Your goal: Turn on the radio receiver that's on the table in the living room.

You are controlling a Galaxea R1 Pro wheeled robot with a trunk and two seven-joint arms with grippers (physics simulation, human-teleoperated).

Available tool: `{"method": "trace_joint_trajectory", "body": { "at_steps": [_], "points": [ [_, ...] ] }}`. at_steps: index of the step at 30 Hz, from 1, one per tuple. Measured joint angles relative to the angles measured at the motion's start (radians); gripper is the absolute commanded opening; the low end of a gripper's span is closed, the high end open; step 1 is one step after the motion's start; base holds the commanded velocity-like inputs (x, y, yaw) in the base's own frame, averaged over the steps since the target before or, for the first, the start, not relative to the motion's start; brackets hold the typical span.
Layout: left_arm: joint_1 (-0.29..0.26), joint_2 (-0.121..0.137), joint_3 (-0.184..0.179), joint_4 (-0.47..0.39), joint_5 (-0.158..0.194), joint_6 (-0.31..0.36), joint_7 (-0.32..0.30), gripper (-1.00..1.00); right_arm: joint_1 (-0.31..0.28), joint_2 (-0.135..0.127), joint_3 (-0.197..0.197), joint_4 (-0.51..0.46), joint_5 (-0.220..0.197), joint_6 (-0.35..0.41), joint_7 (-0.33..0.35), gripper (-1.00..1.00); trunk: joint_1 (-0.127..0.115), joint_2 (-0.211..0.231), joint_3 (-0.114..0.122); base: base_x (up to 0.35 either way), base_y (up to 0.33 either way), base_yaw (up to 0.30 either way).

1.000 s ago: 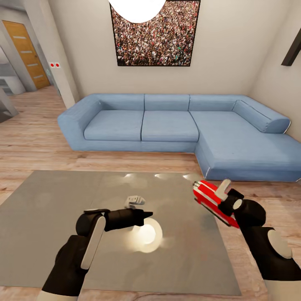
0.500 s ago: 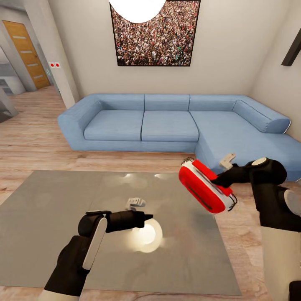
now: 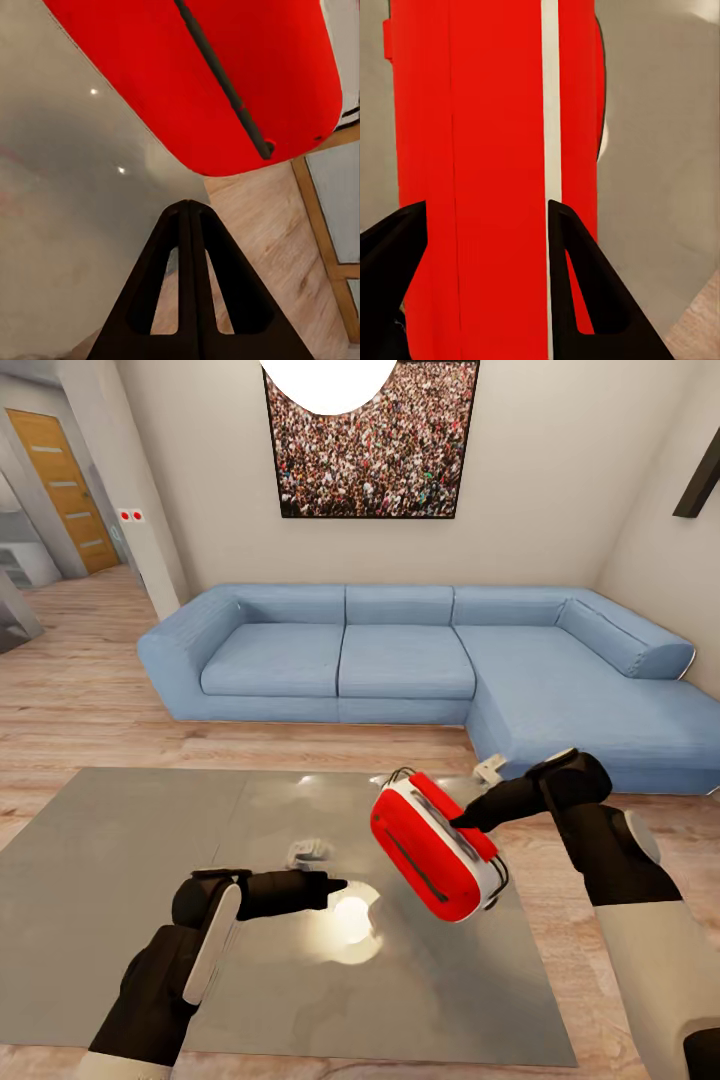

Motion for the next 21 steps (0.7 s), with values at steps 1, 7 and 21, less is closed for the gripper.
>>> {"method": "trace_joint_trajectory", "body": {
  "at_steps": [1, 7, 21],
  "points": [
    [0.000, 0.009, 0.015, -0.002, 0.001, 0.000, -0.002, -1.00, 0.000, 0.000, 0.002, 0.000, 0.001, -0.001, 0.000, -1.00, 0.000, 0.000, 0.000, 0.000, 0.000, 0.000],
    [0.000, 0.050, 0.090, -0.006, 0.009, 0.001, -0.008, -1.00, 0.000, 0.001, 0.003, -0.003, -0.001, 0.000, -0.002, -1.00, 0.000, 0.000, 0.000, 0.000, 0.000, 0.000],
    [0.000, 0.045, 0.093, -0.010, 0.009, 0.003, -0.009, -1.00, 0.000, 0.001, 0.004, 0.001, 0.002, 0.000, -0.004, -1.00, 0.000, 0.000, 0.000, 0.000, 0.000, 0.000]
  ]
}}
